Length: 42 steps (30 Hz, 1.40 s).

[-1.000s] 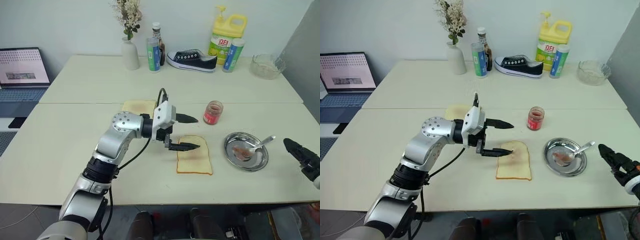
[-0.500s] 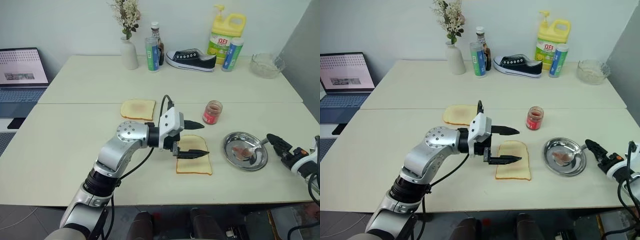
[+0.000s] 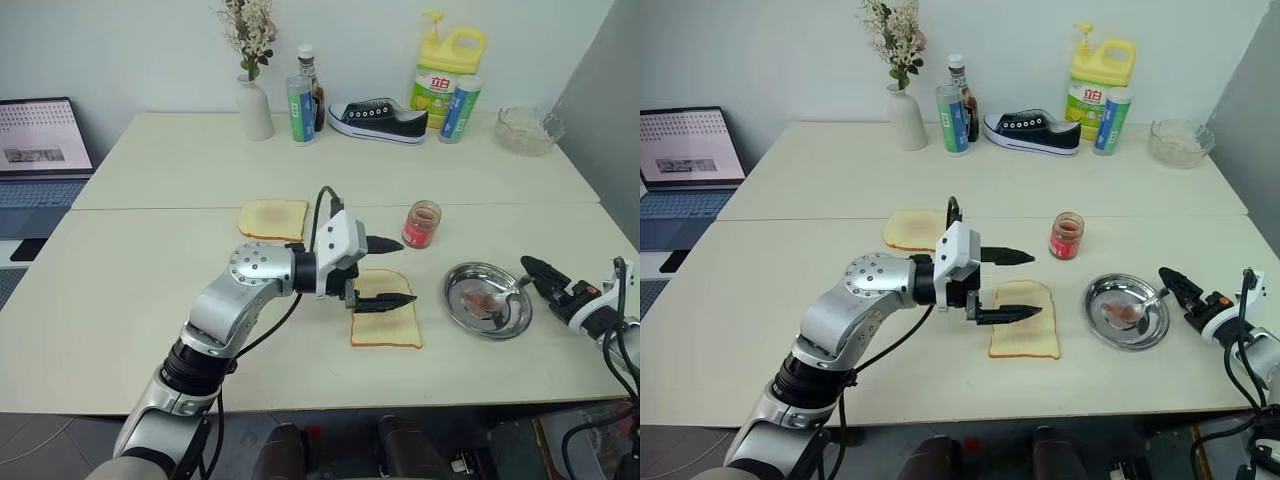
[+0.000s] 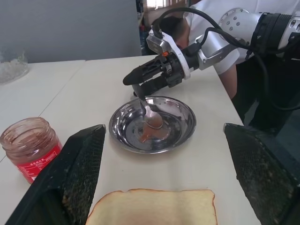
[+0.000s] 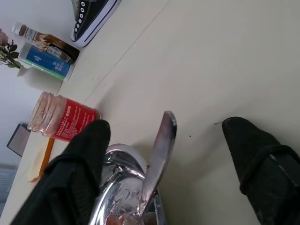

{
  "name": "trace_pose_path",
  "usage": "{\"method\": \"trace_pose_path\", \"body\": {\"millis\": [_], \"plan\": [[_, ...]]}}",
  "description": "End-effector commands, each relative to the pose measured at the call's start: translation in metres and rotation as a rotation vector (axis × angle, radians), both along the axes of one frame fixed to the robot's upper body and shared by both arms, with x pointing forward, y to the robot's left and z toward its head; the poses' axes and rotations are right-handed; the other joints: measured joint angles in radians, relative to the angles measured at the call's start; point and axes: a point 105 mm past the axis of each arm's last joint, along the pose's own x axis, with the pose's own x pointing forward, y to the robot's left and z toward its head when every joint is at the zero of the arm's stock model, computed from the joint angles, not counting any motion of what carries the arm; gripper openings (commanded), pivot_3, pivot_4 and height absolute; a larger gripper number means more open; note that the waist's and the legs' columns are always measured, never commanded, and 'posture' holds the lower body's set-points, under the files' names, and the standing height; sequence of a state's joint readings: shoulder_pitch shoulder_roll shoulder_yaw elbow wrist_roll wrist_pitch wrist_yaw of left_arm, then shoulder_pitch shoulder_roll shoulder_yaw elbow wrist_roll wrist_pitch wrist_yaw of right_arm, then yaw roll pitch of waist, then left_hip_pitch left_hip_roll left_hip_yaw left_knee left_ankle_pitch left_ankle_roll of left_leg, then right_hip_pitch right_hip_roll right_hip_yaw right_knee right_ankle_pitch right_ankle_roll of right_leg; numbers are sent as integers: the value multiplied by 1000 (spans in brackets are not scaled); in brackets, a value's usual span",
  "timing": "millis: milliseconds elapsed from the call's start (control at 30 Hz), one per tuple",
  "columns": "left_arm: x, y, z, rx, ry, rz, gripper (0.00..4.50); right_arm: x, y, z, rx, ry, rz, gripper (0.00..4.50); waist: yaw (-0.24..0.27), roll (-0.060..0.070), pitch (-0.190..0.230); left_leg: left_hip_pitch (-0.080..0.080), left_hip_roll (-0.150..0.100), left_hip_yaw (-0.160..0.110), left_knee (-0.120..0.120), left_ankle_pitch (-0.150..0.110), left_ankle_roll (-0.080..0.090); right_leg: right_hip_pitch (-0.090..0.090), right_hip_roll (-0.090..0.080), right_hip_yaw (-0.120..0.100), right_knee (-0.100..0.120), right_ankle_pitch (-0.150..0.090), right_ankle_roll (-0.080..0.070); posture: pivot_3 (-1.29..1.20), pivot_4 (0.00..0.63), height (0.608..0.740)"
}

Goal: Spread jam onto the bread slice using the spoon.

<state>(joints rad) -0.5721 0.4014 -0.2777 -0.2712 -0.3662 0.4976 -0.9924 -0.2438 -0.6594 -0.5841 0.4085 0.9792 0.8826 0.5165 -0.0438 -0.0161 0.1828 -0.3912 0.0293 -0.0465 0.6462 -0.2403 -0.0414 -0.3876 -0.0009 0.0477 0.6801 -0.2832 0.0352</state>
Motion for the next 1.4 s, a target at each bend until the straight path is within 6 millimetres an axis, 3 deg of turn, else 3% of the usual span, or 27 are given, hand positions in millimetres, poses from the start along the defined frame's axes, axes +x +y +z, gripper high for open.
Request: {"method": "trace_pose_path", "body": {"millis": [33, 300, 600, 700, 800, 967, 1033, 1167, 1400], "plan": [[-2, -1, 12, -16, -51, -9, 4236, 0, 4, 4, 14, -24, 32, 2866, 0, 0, 0, 0, 0, 0, 0, 0, 0, 0, 0, 0, 0, 0, 0, 0, 150, 740], [1, -2, 13, -10, -62, -18, 4236, 3, 4, 4, 22, -35, 18, 39, 3, -1, 0, -1, 0, 0, 0, 0, 0, 0, 0, -1, -1, 0, 0, 0, 150, 740], [2, -2, 13, -12, -63, -23, 4236, -7, 4, 16, 8, -77, 15, 39, 12, 0, 0, -1, 0, -1, -1, 0, 0, 0, 0, -1, -2, 0, 0, 0, 150, 740], [8, 4, 18, -33, -61, 11, 4236, -12, 17, 51, -10, -186, 31, 39, 11, 0, 0, -2, 0, -1, -1, 0, 0, -1, 0, -1, -1, 0, 0, 0, 150, 740], [9, 7, 19, -35, -57, 19, 4236, -18, 25, 60, -36, -206, 40, 39, 10, 0, 0, -3, 0, -1, -1, 0, 0, -2, 0, -1, -1, 0, 0, 0, 150, 740], [16, 24, 24, -66, -20, 83, 4236, -27, 60, 109, -84, -361, 36, 39, 8, 1, 1, -3, 0, -3, -1, 0, 0, -2, 0, -2, -1, 0, 0, 0, 150, 740], [21, 30, 26, -79, -10, 119, 4236, -22, 68, 123, -101, -396, 19, 39, 7, 1, 1, -4, 0, -2, -1, 0, 0, -2, 0, -2, -1, 0, 0, 0, 150, 740], [57, 38, 29, -104, -64, 305, 4236, 14, 118, 178, -234, -543, 66, 39, -2, 3, 3, -2, 0, 0, 0, 0, 0, -2, 0, 0, -1, 1, 1, 0, 150, 740], [62, 36, 30, -130, -67, 332, 4236, 44, 148, 199, -422, -627, 48, 39, 18, 2, 2, -12, -1, -3, -2, 1, 2, -11, -1, -4, -1, 2, -4, 0, 150, 740]]}}
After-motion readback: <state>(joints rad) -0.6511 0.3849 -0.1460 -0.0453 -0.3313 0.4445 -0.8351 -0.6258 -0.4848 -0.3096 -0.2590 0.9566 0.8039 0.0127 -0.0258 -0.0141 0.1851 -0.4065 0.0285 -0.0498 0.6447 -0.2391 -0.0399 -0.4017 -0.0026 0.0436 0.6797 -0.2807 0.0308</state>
